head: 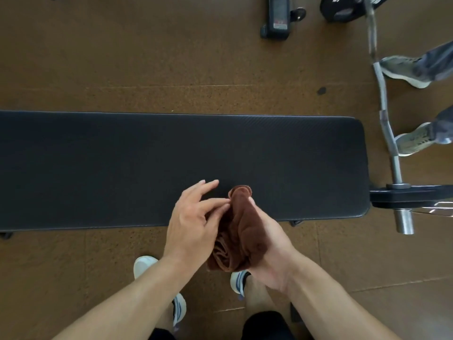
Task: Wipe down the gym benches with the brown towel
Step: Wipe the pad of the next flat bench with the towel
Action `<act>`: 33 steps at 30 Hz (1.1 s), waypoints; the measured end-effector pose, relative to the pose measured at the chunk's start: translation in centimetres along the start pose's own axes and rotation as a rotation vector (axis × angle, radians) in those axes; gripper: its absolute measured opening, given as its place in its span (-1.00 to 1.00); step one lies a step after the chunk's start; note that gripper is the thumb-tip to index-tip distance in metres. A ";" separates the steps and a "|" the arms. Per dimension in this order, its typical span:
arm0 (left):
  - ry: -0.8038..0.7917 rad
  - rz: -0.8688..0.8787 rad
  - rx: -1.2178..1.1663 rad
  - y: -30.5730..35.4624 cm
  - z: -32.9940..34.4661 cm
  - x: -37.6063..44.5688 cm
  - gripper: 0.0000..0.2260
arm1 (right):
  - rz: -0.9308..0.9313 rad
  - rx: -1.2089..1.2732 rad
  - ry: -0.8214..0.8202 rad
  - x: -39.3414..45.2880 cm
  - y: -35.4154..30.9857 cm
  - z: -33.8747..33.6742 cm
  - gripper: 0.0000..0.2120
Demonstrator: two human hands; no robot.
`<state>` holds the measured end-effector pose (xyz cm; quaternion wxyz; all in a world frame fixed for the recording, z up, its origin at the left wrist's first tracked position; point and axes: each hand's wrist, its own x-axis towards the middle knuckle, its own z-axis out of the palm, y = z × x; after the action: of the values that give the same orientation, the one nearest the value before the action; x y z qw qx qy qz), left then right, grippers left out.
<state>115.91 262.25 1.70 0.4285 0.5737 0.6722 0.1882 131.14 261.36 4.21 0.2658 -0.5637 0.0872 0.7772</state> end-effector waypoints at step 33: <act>-0.289 0.304 0.681 7.7 16.9 7.0 -0.41 | -0.737 -1.489 0.903 6.2 -11.4 -19.7 -0.17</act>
<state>134.15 266.78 -4.58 0.2712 0.7964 0.5364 -0.0669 151.93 264.34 -6.51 0.0073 -0.8280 -0.5204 0.2085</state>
